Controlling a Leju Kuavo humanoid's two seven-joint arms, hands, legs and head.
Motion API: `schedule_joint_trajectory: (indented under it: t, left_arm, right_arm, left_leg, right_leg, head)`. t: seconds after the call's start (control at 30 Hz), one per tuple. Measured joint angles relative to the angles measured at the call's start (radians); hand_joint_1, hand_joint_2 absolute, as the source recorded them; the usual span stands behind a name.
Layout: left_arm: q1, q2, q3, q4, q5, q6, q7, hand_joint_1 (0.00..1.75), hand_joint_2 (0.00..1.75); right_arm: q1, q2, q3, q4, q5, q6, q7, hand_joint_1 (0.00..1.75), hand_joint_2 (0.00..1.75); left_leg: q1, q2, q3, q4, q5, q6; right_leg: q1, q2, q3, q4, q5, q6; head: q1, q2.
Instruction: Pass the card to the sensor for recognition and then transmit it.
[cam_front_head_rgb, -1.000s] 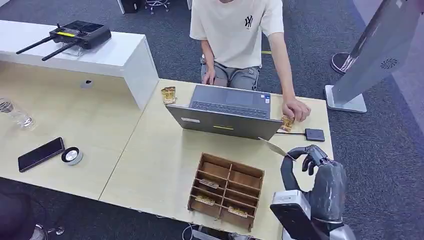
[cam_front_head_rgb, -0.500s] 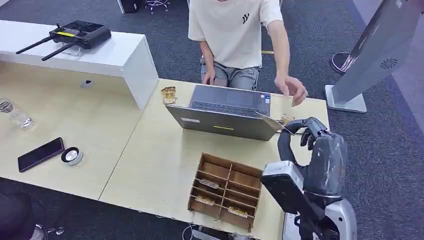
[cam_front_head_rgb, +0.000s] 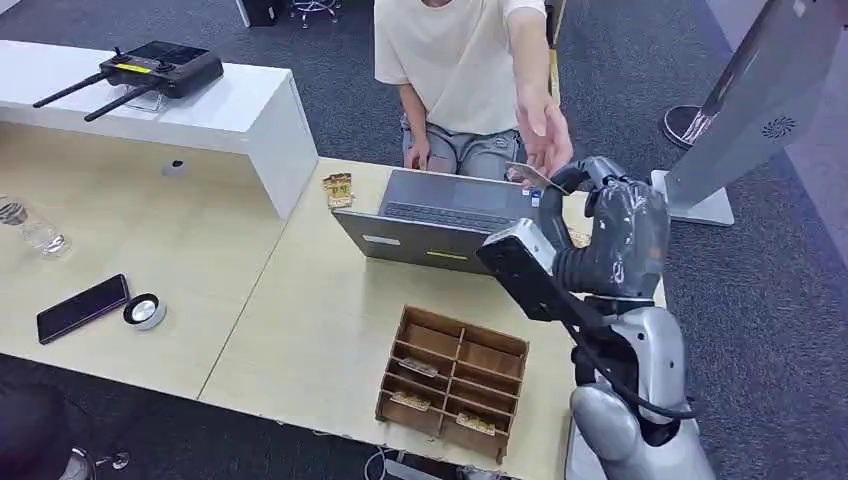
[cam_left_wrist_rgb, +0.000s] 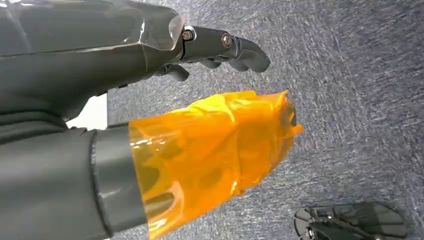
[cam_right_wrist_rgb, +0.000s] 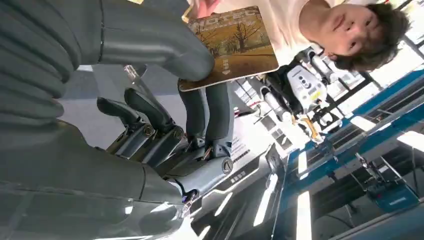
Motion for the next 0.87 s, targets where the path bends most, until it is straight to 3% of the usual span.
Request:
schedule_joint_trajectory:
  t: [0.37,0.4,0.43,0.47,0.87]
  left_arm:
    - [-0.038,0.015,0.013,0.069,-0.031,0.013,-0.013,0.00,0.00]
    - [-0.038,0.014,0.013,0.069,-0.034,0.004,-0.012,0.00,0.00]
    - [-0.037,0.014,0.014,0.069,-0.035,-0.004,-0.010,0.00,0.00]
    - [-0.037,0.014,0.015,0.069,-0.038,-0.008,-0.010,0.00,0.00]
    - [-0.034,0.014,0.024,0.066,-0.055,-0.028,-0.011,0.00,0.00]
  right_arm:
    - [-0.035,0.035,0.002,0.087,0.101,-0.029,0.004,1.71,1.75]
    - [-0.035,0.036,0.003,0.092,0.114,-0.031,0.003,1.05,1.75]
    - [-0.035,0.037,0.004,0.095,0.122,-0.033,0.001,0.70,1.75]
    - [-0.035,0.038,0.007,0.099,0.137,-0.033,0.000,0.00,1.75]
    - [-0.019,0.038,0.035,0.136,0.207,-0.030,0.000,0.00,1.75]
  left_leg:
    - [0.000,0.000,0.000,0.000,0.000,0.000]
    - [0.000,0.000,0.000,0.000,0.000,0.000]
    - [0.000,0.000,0.000,0.000,0.000,0.000]
    - [0.000,0.000,0.000,0.000,0.000,0.000]
    - [0.000,0.000,0.000,0.000,0.000,0.000]
  right_leg:
    - [0.000,0.000,0.000,0.000,0.000,0.000]
    - [0.000,0.000,0.000,0.000,0.000,0.000]
    - [0.000,0.000,0.000,0.000,0.000,0.000]
    - [0.000,0.000,0.000,0.000,0.000,0.000]
    - [0.000,0.000,0.000,0.000,0.000,0.000]
  head:
    - [0.000,0.000]
    - [0.000,0.000]
    - [0.000,0.000]
    - [0.000,0.000]
    - [0.000,0.000]
